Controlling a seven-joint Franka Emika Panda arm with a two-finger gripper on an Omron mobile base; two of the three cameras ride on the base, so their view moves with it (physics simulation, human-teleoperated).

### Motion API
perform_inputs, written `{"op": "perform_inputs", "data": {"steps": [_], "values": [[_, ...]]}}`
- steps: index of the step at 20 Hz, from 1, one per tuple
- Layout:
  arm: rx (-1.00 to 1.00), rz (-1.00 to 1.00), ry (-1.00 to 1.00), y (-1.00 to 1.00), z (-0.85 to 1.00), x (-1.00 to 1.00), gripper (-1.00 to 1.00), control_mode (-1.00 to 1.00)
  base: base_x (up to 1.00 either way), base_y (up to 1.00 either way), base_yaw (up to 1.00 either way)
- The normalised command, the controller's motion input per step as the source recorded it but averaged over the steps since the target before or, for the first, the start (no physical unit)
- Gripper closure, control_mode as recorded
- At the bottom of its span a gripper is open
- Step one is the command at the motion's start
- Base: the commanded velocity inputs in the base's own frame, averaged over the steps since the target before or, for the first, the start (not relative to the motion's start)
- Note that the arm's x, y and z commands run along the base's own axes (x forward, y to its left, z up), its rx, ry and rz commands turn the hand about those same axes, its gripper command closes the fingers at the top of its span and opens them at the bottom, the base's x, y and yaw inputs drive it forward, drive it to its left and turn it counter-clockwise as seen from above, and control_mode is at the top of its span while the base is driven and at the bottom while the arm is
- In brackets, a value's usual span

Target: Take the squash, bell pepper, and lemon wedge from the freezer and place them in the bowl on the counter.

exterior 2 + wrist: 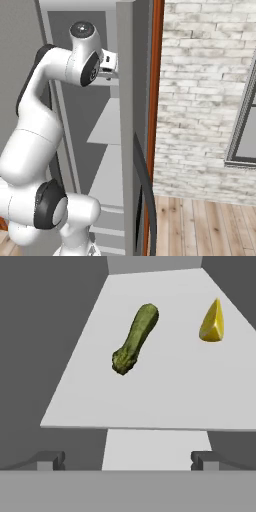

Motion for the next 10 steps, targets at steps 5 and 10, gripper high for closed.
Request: {"op": "perform_inputs", "data": {"steps": [5, 10], "values": [[0.01, 0.0, -0.01, 0.0, -0.01, 0.45, -1.0, -1.0, 0.0, 0.0, 0.0], [0.05, 0.02, -0.03, 0.0, -0.11, 0.4, -1.0, -1.0, 0.0, 0.0, 0.0]]}}
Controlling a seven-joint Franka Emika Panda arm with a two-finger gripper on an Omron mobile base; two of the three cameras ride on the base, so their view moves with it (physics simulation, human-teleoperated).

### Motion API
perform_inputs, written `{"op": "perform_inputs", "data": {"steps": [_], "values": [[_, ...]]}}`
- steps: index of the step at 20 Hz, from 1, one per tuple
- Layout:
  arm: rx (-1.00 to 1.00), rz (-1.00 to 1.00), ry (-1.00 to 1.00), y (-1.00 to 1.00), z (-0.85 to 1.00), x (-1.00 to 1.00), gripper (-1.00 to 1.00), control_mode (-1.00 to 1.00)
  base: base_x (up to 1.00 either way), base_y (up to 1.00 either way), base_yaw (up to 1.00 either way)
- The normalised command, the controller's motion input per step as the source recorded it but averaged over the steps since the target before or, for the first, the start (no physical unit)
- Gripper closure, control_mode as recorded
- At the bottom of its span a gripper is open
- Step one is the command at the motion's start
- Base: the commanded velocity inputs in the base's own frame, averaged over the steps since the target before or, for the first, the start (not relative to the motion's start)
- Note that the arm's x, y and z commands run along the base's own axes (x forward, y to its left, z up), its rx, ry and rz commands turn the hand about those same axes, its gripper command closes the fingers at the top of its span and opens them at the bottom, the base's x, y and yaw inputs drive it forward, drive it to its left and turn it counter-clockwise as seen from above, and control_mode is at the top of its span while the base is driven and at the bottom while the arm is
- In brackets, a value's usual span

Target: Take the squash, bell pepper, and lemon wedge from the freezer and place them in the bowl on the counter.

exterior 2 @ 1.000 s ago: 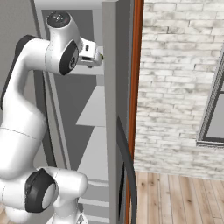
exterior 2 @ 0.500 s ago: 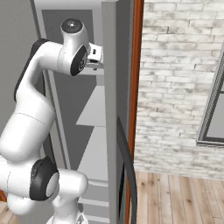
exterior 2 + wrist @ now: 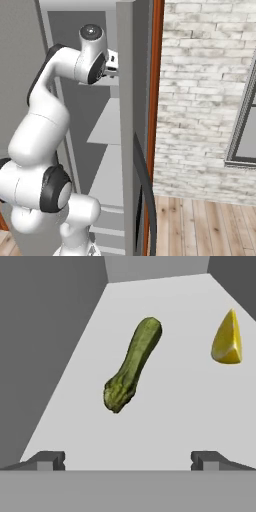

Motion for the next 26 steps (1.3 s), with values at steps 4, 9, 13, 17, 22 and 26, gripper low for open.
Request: {"op": "perform_inputs", "data": {"steps": [4, 9, 13, 17, 22, 26], "values": [[0.07, 0.02, 0.0, 0.0, -0.05, 0.34, -1.0, -1.0, 0.0, 0.0, 0.0], [0.04, 0.0, 0.0, 0.0, 0.0, 0.28, -1.0, -1.0, 0.0, 0.0, 0.0], [0.02, 0.0, 0.0, 0.0, 0.0, 0.27, -1.0, -1.0, 0.0, 0.0, 0.0], [0.02, 0.0, 0.0, 0.0, -0.01, 0.28, -1.0, -1.0, 0.0, 0.0, 0.0], [0.01, 0.0, 0.0, 0.0, -0.11, 0.2, -1.0, -1.0, 0.0, 0.0, 0.0], [0.0, 0.0, -0.02, -0.06, -0.25, 0.1, -1.0, -1.0, 0.0, 0.0, 0.0]]}}
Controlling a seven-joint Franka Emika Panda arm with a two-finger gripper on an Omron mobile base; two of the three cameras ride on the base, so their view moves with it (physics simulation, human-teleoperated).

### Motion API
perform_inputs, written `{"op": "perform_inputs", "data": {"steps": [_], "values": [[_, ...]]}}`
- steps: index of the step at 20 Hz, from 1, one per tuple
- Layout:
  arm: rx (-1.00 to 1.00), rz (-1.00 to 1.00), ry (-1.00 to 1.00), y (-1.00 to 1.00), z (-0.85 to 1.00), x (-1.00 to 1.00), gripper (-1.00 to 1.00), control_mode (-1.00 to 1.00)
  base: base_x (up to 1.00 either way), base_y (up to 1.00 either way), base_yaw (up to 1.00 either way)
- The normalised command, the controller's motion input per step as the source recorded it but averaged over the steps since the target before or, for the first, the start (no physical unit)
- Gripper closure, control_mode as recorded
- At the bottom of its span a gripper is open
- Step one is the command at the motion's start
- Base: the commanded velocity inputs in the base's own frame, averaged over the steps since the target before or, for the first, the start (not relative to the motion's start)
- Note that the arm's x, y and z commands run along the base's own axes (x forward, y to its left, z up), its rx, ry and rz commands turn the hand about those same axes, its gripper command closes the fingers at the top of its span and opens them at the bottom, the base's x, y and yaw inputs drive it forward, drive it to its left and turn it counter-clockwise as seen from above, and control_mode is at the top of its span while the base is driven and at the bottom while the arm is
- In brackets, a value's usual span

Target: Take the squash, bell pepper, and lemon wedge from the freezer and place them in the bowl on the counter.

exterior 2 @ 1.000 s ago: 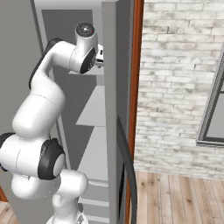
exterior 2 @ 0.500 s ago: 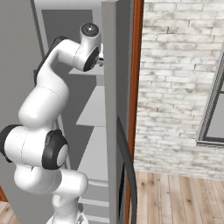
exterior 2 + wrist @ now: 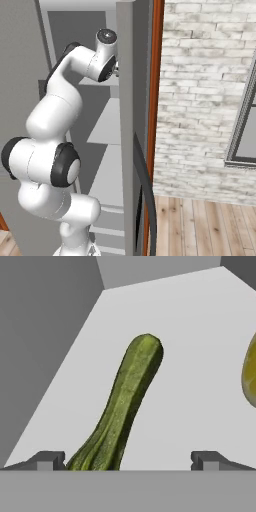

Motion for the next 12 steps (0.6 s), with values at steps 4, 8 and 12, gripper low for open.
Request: {"op": "perform_inputs", "data": {"steps": [4, 8, 12], "values": [[0.0, 0.0, 0.0, -0.02, -0.17, 0.09, -1.0, -1.0, 0.0, 0.0, 0.0], [0.0, 0.0, 0.0, 0.0, -0.11, 0.17, -1.0, -1.0, 0.0, 0.0, 0.0], [0.0, 0.0, 0.0, 0.0, -0.1, 0.14, -1.0, -1.0, 0.0, 0.0, 0.0]]}}
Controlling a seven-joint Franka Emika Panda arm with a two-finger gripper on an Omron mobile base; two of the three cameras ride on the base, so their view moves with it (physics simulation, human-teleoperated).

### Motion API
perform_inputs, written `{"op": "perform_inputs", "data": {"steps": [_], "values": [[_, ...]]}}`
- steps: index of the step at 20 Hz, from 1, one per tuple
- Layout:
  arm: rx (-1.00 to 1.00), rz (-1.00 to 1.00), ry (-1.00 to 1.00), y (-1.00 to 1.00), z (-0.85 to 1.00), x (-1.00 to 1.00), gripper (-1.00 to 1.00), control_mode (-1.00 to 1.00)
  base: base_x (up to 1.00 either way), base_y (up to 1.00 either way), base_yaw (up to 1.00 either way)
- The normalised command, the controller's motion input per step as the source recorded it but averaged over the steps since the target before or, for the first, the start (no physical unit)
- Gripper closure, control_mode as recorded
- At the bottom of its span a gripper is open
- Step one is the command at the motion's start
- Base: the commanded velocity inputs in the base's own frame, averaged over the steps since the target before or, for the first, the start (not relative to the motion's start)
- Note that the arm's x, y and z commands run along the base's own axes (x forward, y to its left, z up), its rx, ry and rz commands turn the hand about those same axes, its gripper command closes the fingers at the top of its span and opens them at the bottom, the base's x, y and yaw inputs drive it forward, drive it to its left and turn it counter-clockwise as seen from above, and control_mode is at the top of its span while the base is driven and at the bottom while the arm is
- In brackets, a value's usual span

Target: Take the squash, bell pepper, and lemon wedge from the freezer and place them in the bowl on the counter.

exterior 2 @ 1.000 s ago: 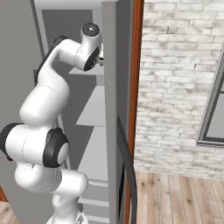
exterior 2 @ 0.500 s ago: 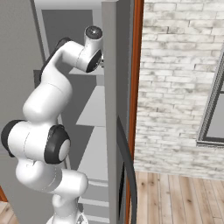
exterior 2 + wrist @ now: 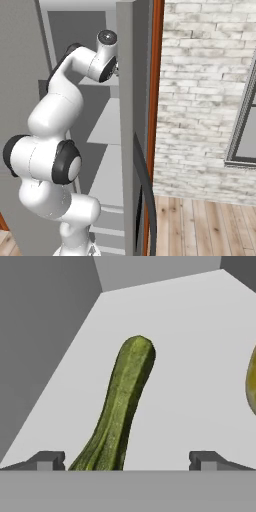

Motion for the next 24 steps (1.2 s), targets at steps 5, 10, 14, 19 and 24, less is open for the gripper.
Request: {"op": "perform_inputs", "data": {"steps": [5, 10, 14, 19, 24], "values": [[0.0, 0.0, 0.0, 0.0, -0.15, 0.18, -1.0, -1.0, 0.0, 0.0, 0.0], [0.0, 0.0, 0.0, 0.0, -0.13, 0.13, 1.0, -1.0, 0.0, 0.0, 0.0], [0.0, 0.0, 0.0, 0.0, -0.12, 0.0, 1.0, -1.0, 0.0, 0.0, 0.0], [0.0, 0.0, 0.0, -0.05, -0.01, -0.04, 1.0, -1.0, 0.0, 0.0, 0.0], [0.0, 0.0, -0.01, -0.29, 0.02, -0.38, 1.0, -1.0, 0.0, 0.0, 0.0]]}}
